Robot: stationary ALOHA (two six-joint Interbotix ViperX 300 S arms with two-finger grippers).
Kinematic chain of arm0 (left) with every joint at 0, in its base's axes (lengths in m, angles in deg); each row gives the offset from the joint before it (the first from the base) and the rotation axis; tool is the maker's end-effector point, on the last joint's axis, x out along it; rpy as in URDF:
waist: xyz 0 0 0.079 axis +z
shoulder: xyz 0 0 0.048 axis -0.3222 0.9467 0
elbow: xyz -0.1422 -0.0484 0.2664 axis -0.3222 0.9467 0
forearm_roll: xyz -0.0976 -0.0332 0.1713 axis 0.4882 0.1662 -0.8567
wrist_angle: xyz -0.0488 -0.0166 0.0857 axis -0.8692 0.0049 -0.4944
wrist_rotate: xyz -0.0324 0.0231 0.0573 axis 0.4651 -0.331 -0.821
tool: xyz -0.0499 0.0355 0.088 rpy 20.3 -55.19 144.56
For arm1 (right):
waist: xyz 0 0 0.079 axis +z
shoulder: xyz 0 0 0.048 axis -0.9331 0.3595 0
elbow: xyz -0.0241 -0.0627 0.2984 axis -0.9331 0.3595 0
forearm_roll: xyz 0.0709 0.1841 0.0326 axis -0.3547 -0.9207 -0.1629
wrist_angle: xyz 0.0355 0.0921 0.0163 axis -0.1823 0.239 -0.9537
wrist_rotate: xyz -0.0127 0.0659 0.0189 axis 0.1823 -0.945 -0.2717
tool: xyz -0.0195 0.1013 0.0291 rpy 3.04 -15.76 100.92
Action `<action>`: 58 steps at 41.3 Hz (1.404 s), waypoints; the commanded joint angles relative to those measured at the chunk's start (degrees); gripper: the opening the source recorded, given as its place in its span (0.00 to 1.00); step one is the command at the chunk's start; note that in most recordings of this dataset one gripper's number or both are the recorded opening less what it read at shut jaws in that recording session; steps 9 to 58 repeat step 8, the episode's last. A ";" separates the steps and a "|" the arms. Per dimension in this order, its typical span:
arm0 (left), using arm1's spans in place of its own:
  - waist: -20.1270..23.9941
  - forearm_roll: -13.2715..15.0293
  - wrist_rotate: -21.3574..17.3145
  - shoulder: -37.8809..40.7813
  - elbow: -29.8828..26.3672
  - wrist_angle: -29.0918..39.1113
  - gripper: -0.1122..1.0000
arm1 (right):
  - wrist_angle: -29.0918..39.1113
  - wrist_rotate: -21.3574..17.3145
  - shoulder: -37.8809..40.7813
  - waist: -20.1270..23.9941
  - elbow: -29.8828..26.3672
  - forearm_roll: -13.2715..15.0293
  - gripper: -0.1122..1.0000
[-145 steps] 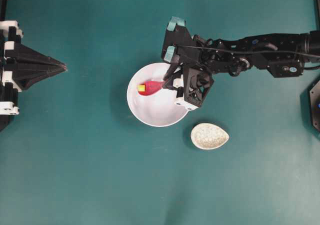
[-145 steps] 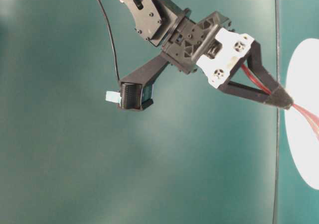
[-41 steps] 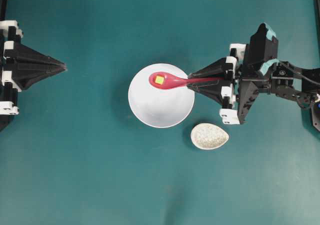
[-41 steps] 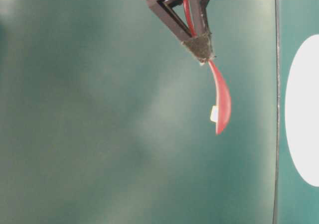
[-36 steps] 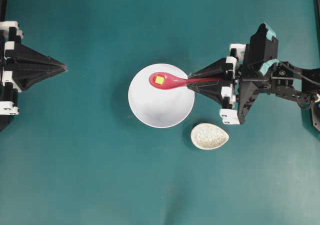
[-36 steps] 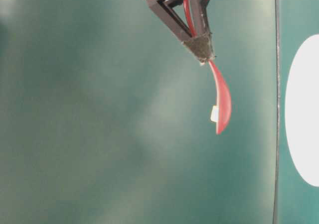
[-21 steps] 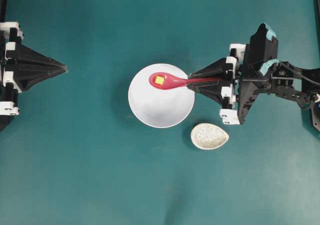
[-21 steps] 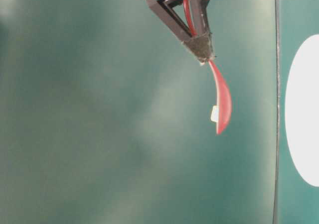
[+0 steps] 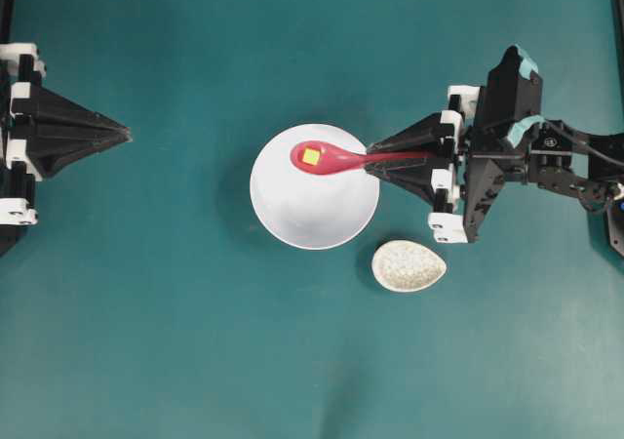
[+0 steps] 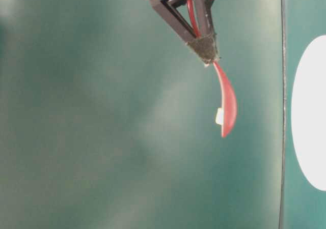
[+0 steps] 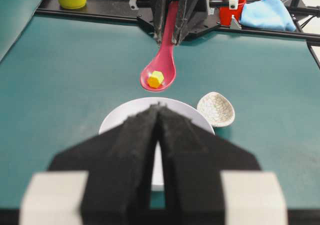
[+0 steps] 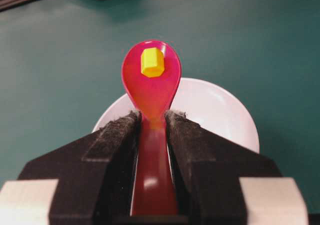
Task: Scoop the yellow hexagonal prism block from the bowl with a spoon using the right arm.
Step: 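Hold the spoon with the block steady above the bowl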
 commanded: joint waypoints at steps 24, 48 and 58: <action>0.00 0.09 0.09 0.26 -1.67 0.09 0.10 | -0.44 0.18 -0.26 0.18 -1.32 0.18 0.33; 0.00 0.09 0.09 0.26 -1.67 0.09 0.10 | -0.44 0.18 -0.26 0.18 -1.32 0.18 0.33; 0.00 0.09 0.09 0.26 -1.67 0.09 0.10 | -0.44 0.18 -0.26 0.18 -1.32 0.18 0.33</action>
